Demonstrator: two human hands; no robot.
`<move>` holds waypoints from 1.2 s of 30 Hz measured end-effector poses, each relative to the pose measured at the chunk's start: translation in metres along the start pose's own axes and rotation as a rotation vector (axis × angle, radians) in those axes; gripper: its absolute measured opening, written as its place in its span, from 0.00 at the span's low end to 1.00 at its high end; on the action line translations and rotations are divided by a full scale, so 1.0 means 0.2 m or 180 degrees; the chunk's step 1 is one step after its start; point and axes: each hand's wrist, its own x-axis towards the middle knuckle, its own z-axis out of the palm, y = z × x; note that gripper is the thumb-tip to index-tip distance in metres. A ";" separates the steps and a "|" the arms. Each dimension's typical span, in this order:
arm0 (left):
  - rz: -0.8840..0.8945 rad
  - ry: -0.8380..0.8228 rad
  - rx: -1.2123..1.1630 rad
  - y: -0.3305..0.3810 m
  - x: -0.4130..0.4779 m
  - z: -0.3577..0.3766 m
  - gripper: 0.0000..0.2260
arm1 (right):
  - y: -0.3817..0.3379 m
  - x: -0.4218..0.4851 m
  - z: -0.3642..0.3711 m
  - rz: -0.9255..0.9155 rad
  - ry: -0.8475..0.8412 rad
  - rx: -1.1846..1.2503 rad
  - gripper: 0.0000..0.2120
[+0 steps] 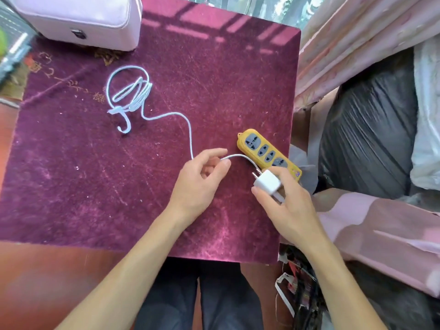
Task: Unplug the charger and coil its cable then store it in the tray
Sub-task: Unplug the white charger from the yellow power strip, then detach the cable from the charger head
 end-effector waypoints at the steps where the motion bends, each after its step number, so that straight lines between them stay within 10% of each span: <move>1: -0.0360 -0.0191 -0.0340 0.00 -0.05 -0.01 0.11 | -0.01 -0.04 0.03 -0.0036 -0.0047 0.0083 0.14; 6: -0.0987 -0.1093 -0.0822 -0.09 -0.24 -0.04 0.18 | -0.05 -0.17 0.21 -0.0128 -0.0354 0.0211 0.17; 36: -0.0712 -0.0759 -0.1131 -0.20 -0.38 -0.16 0.12 | -0.03 -0.21 0.30 -0.0208 -0.1167 0.0401 0.14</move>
